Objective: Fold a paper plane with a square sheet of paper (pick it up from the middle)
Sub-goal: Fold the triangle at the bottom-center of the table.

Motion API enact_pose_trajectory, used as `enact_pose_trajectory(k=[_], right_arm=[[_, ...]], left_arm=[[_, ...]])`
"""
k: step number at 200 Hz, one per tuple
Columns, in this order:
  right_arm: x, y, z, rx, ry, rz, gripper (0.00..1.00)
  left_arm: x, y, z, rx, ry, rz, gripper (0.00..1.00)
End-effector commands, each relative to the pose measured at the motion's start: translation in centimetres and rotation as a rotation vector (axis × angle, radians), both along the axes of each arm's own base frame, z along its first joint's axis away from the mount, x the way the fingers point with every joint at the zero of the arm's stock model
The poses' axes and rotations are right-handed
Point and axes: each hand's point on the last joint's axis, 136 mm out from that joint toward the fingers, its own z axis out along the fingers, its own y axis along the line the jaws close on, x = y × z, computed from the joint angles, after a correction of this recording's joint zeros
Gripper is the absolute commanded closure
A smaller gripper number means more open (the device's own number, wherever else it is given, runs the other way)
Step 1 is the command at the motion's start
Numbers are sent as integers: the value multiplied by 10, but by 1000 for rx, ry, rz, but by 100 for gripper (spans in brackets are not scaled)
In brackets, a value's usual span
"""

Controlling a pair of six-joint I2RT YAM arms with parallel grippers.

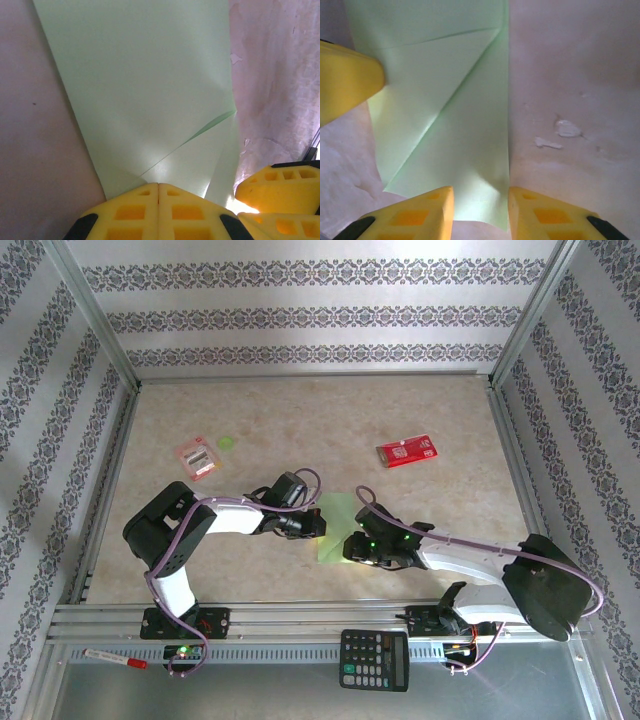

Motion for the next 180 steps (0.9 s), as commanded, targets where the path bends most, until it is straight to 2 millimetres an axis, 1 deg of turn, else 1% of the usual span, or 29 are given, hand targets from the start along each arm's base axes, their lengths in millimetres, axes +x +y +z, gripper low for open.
enact_pose_trajectory(k=[1, 48, 84, 110, 139, 172, 177, 180], right_arm=[[1, 6, -2, 24, -9, -8, 67], [3, 8, -5, 22, -9, -8, 67], [10, 16, 4, 83, -55, 1, 65], [15, 17, 8, 114, -75, 12, 62], [21, 14, 11, 151, -93, 6, 59], [23, 14, 16, 224, -98, -38, 59], [24, 16, 20, 244, -105, -47, 59], [20, 12, 13, 239, -92, -57, 59]], left_arm=[[-10, 12, -21, 51, 34, -10, 100], [-11, 13, -20, 59, 33, -15, 100], [-11, 12, -20, 59, 36, -18, 100], [-11, 12, -21, 60, 39, -18, 100], [-12, 13, -21, 60, 40, -18, 100], [-11, 12, -20, 58, 42, -12, 100], [-11, 12, -20, 60, 42, -11, 100], [-11, 13, -20, 61, 44, -12, 100]])
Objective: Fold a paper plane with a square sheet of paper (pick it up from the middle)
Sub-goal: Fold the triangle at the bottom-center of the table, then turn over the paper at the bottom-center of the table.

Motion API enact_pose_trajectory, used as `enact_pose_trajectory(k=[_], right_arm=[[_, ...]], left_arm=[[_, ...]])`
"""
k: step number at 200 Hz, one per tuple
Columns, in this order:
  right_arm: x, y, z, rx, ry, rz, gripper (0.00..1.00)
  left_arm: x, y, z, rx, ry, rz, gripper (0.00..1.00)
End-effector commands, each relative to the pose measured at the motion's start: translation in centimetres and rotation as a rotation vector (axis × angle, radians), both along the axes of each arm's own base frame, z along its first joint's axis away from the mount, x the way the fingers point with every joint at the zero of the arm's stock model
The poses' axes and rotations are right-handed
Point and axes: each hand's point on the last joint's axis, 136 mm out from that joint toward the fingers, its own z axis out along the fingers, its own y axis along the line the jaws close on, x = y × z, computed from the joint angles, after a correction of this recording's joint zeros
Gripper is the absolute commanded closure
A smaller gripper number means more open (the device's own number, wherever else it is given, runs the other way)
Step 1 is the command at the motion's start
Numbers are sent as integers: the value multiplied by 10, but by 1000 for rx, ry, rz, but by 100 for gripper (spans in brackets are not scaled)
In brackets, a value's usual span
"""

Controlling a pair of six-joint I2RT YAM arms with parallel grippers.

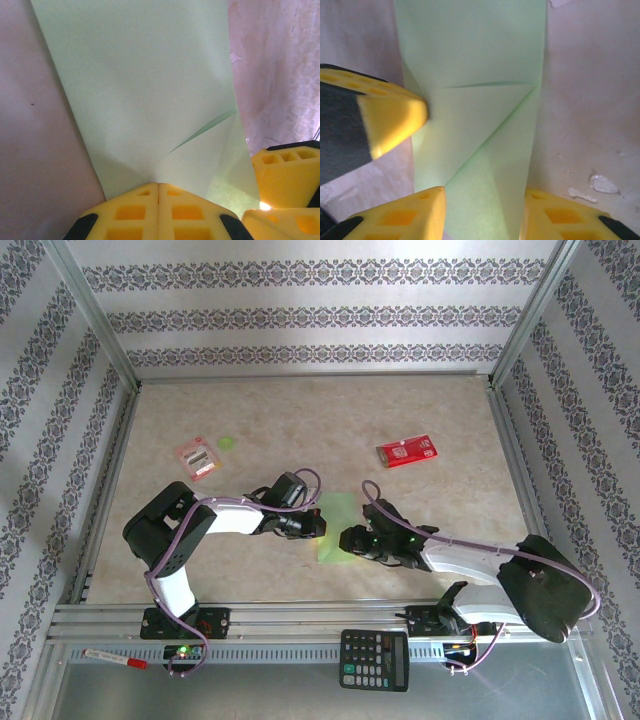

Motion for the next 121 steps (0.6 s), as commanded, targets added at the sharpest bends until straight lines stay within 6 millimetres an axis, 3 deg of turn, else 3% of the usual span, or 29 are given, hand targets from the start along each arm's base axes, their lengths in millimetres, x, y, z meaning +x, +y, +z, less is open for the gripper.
enact_pose_trajectory(k=[1, 69, 121], right_arm=[[-2, 3, 5, 84, -10, -24, 59], [-7, -10, 6, 123, -69, -181, 74], [-10, -10, 2, 113, -70, -201, 84]], left_arm=[[-11, 12, -20, 61, 47, -6, 100], [-12, 14, -21, 70, 52, -4, 100], [-12, 14, -21, 71, 51, -8, 100]])
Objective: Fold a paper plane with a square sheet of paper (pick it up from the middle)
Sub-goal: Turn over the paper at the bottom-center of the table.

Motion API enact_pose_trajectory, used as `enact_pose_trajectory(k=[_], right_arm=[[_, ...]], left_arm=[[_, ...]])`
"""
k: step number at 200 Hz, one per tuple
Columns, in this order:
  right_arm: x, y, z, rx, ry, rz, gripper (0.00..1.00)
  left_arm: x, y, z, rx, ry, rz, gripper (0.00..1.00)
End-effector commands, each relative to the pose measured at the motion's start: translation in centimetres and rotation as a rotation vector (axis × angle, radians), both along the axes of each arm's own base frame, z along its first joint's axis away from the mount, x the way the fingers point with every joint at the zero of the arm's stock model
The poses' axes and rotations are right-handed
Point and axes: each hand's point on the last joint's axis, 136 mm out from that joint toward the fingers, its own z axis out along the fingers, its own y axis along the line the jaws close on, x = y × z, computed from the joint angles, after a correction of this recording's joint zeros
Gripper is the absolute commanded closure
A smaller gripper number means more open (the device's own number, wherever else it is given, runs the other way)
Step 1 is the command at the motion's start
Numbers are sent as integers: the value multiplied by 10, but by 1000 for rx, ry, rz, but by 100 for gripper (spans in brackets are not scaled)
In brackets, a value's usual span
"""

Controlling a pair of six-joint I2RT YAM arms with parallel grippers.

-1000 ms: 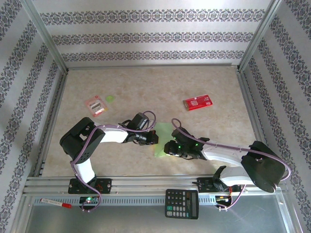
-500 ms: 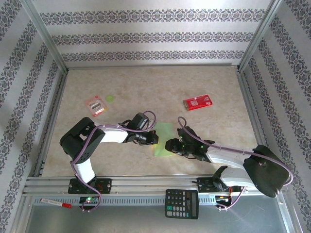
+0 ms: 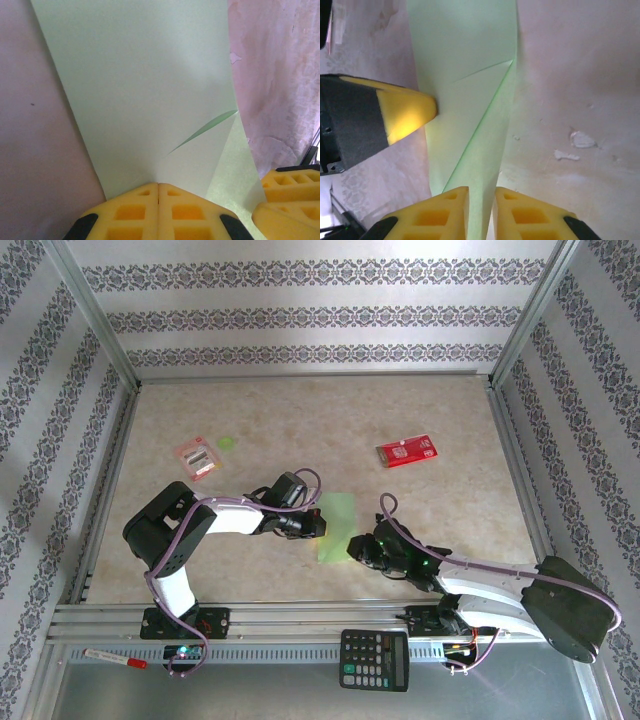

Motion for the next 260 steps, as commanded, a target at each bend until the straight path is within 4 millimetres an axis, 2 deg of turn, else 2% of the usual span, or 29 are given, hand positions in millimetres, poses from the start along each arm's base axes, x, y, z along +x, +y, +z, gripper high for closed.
enact_pose_trajectory(k=[1, 38, 47, 70, 95, 100, 105, 133, 150, 166, 182, 207, 239, 260], right_arm=[[3, -2, -2, -4, -14, -46, 84], [7, -4, 2, -22, -47, -54, 100], [9, -5, 5, -38, -57, -49, 100], [13, -15, 9, -96, -61, -10, 100], [20, -36, 21, -143, -46, 37, 100], [18, -45, 20, -171, -34, 53, 100], [26, -47, 36, -180, -66, 63, 100], [30, -87, 71, -405, -85, 143, 100], [31, -98, 87, -536, -90, 213, 100], [32, -99, 98, -652, -97, 271, 100], [32, -89, 97, -740, -98, 332, 100], [27, -52, 81, -775, -83, 426, 100], [14, 5, 52, -750, -55, 539, 100], [0, 39, 36, -682, -43, 596, 100]], left_arm=[[-12, 14, -21, 71, 51, -8, 100], [-8, 10, -13, 45, 48, 2, 100], [-6, 6, -6, 22, 39, 6, 95], [3, -3, 25, -45, -5, 18, 78], [15, -5, 72, -129, -84, 45, 62], [17, -2, 81, -142, -95, 58, 59], [19, 1, 88, -150, -105, 69, 57], [32, 30, 116, -139, -125, 133, 50], [39, 58, 127, -64, -174, 184, 41], [46, 90, 134, 18, -226, 257, 31], [52, 120, 139, 77, -269, 333, 21], [55, 154, 145, 112, -288, 429, 0], [55, 175, 142, 93, -224, 505, 0], [53, 169, 136, -7, -160, 507, 0]])
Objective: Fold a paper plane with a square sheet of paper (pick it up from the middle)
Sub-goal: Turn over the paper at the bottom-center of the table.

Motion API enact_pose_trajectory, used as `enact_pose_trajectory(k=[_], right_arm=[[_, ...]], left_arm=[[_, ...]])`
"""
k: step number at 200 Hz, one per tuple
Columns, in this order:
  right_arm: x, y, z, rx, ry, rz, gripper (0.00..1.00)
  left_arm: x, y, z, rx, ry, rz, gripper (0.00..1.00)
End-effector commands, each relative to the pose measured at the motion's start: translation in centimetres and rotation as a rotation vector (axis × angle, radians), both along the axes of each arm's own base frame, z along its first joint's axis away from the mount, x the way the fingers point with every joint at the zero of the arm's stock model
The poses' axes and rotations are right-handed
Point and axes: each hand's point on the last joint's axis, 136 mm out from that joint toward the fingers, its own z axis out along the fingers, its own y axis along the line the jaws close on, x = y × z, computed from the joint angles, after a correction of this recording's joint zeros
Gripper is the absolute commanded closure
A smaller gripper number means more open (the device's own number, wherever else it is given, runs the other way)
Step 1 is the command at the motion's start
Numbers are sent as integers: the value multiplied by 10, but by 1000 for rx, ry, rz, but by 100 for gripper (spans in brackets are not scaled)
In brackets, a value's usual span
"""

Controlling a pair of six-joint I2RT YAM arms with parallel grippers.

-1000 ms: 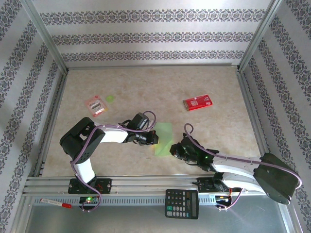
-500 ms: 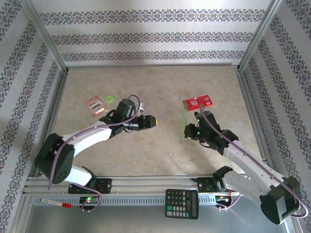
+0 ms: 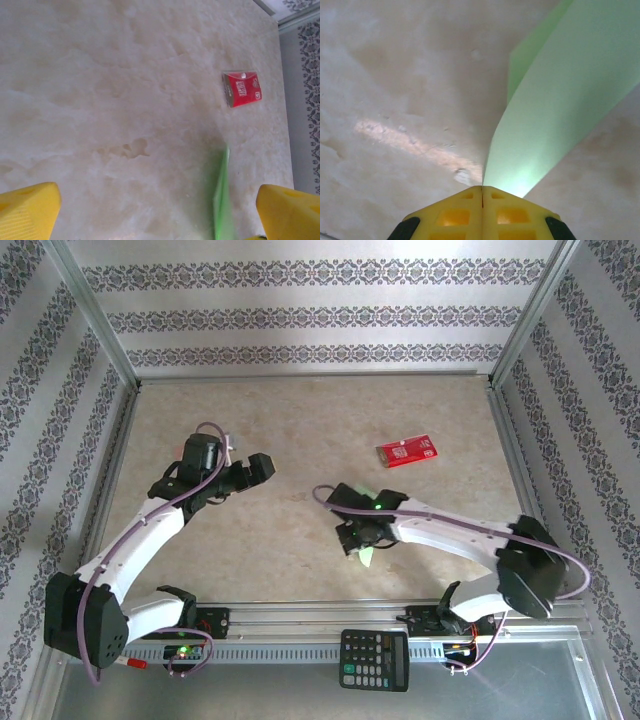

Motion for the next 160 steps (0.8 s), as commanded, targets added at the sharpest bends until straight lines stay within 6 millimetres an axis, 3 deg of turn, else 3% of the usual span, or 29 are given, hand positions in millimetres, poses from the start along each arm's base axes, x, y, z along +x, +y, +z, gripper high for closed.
enact_pose_trajectory(k=[1, 36, 90, 160], right_arm=[[-5, 37, -3, 80, 12, 12, 100], [-20, 75, -16, 223, 66, 48, 100], [-34, 96, -20, 379, 93, 94, 98], [-48, 92, -23, 449, 88, 173, 97]], left_arm=[[-14, 0, -20, -88, 108, -8, 0], [-14, -29, -28, -311, 123, -88, 1], [-16, -58, -45, -372, 169, -144, 14], [-16, -114, -69, -405, 281, -236, 41]])
